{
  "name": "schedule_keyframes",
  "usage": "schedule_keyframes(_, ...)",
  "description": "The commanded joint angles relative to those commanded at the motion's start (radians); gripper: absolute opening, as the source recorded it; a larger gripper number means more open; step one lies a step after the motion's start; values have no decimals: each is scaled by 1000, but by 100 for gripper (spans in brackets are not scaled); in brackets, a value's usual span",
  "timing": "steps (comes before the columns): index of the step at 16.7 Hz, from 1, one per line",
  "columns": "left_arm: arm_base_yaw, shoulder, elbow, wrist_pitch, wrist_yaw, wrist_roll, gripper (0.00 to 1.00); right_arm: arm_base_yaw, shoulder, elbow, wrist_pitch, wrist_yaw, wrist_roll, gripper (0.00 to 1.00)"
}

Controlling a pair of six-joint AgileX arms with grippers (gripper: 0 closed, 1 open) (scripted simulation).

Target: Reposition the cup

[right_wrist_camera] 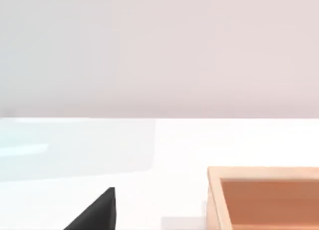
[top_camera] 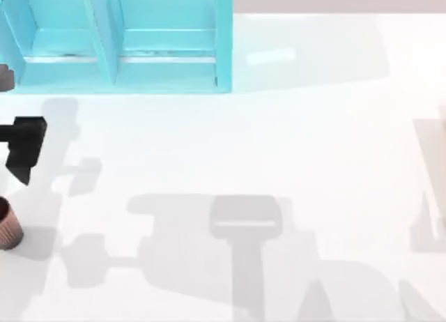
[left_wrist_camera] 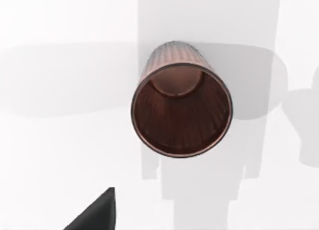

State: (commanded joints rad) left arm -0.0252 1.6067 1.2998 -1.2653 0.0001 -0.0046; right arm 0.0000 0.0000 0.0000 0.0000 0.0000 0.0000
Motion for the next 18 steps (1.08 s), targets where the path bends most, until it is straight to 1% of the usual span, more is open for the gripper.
schedule_keyframes(6,3,1,-18,18,0,2,100,0,0,0,0,0,0,100)
schedule_keyframes(8,3,16,-67,75,0,3,100,0,0,0,0,0,0,100)
schedule_keyframes(12,4,65,-204,284,0,5,100,0,0,0,0,0,0,100)
schedule_keyframes(14,4,87,-266,363,0,5,100,0,0,0,0,0,0,100)
schedule_keyframes(16,4,101,-299,400,0,6,100,0,0,0,0,0,0,100)
schedule_keyframes(18,4,102,-301,403,0,6,100,0,0,0,0,0,0,100)
